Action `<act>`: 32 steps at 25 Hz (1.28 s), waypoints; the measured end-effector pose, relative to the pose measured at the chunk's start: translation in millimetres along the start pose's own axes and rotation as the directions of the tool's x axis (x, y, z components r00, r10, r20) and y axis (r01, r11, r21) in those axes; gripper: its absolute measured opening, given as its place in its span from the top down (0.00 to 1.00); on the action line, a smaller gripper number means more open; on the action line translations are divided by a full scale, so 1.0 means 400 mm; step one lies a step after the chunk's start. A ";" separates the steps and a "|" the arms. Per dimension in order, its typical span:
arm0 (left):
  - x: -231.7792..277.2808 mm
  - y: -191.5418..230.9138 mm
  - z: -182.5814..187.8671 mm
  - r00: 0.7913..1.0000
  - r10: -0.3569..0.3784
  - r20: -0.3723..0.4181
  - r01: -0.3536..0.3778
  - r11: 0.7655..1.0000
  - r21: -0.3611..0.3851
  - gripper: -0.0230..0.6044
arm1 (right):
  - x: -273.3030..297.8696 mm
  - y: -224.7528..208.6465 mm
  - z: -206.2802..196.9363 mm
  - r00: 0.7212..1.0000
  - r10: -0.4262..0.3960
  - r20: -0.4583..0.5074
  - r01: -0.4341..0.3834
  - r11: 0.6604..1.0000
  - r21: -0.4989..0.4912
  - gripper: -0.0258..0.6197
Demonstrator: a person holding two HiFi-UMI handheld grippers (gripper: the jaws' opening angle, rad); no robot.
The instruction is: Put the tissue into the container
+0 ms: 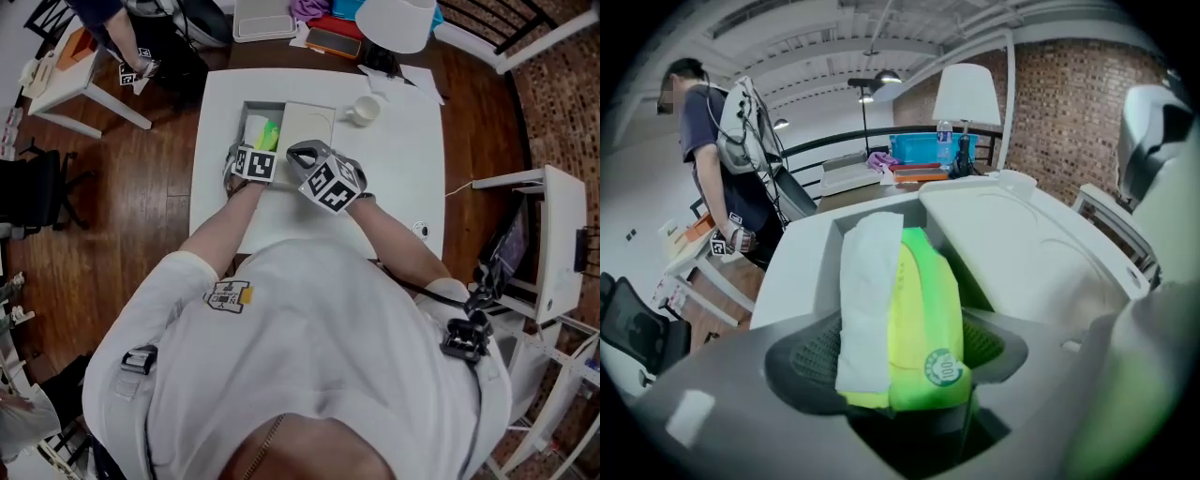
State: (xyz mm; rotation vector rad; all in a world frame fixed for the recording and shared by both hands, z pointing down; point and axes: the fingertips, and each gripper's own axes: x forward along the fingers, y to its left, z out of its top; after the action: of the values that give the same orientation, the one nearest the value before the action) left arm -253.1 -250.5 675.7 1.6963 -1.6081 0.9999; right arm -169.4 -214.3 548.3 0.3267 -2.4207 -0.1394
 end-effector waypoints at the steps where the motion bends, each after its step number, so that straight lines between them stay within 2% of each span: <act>1: 0.003 0.001 -0.003 1.000 0.007 -0.011 -0.007 1.000 0.006 0.44 | 0.003 0.002 0.001 1.000 0.004 0.000 -0.004 1.000 0.002 0.96; 8: 0.020 0.007 -0.015 0.997 0.003 -0.080 -0.006 0.999 -0.031 0.43 | 0.011 0.000 -0.006 1.000 0.016 0.007 -0.016 1.000 0.010 0.96; 18: 0.010 0.007 -0.009 0.997 -0.052 -0.058 0.048 0.997 -0.067 0.40 | -0.001 -0.018 -0.019 1.000 0.006 0.019 -0.006 1.000 0.031 0.96; 26: -0.015 0.023 -0.004 0.996 -0.079 -0.033 0.079 0.997 -0.009 0.33 | 0.004 -0.030 -0.019 0.999 -0.001 0.037 -0.001 0.999 0.049 0.96; 31: -0.033 0.026 0.006 0.993 -0.122 -0.009 0.122 0.992 -0.022 0.28 | 0.005 -0.030 -0.017 0.999 0.002 0.041 -0.004 0.999 0.050 0.96; 32: -0.037 0.027 0.005 0.992 -0.130 -0.007 0.130 0.991 -0.028 0.23 | 0.004 -0.030 -0.017 0.999 0.002 0.042 -0.004 0.999 0.050 0.96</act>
State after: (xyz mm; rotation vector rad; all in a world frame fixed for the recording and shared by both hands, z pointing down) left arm -263.5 -245.1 661.2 1.7509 -1.4787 0.9156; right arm -163.9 -226.3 552.4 0.3461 -2.4694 -0.0859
